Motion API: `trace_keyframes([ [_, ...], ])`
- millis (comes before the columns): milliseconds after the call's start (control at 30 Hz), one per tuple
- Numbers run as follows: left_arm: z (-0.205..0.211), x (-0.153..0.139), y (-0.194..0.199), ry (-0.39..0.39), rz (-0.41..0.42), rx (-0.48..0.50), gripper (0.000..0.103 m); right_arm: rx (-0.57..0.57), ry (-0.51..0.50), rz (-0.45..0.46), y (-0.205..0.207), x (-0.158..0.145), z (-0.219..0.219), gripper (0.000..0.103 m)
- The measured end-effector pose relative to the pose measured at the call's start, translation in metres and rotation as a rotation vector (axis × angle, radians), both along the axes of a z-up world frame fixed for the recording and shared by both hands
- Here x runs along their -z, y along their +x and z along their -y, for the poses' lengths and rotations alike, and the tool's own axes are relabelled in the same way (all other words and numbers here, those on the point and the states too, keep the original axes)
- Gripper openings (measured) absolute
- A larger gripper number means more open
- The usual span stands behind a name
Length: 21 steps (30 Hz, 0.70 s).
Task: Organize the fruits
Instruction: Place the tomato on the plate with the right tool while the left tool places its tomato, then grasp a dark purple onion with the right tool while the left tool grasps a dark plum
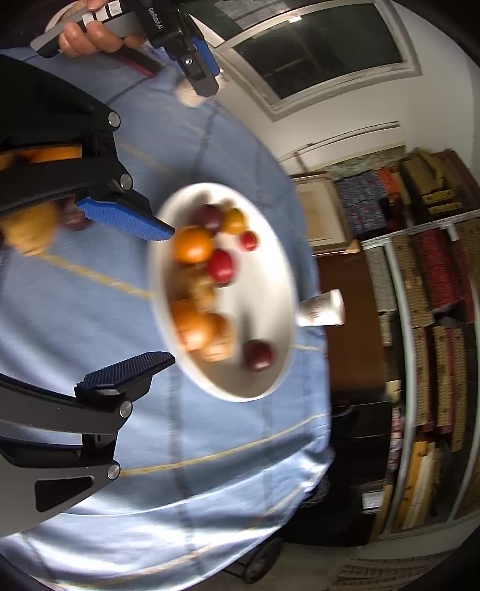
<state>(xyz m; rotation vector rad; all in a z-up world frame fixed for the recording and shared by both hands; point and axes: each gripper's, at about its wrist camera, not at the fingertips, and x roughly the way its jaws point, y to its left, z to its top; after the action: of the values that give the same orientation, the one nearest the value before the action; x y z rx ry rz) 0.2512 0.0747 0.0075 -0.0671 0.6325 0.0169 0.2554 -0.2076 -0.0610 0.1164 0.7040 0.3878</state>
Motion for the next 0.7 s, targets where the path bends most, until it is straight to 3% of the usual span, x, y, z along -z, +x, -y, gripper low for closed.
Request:
trace_keyframes([
  [67, -0.007, 0.015, -0.009, -0.025, -0.073, 0.002, 0.098, -0.026, 0.034, -0.050, -0.008, 0.008, 0.005, 0.064],
  [200, -0.019, 0.027, -0.027, -0.087, -0.124, 0.006, 0.098, -0.082, 0.087, -0.130, -0.022, 0.020, 0.007, 0.064],
  [500, -0.026, 0.036, -0.042, -0.041, -0.128, -0.049, 0.098, -0.124, 0.037, -0.101, -0.044, 0.015, 0.007, 0.064],
  [600, -0.027, 0.036, -0.042, -0.039, -0.128, -0.054, 0.098, -0.193, -0.005, -0.101, -0.052, 0.016, 0.006, 0.064],
  [700, -0.031, 0.036, -0.042, -0.049, -0.135, -0.062, 0.098, -0.315, -0.003, -0.160, -0.059, 0.024, 0.005, 0.064],
])
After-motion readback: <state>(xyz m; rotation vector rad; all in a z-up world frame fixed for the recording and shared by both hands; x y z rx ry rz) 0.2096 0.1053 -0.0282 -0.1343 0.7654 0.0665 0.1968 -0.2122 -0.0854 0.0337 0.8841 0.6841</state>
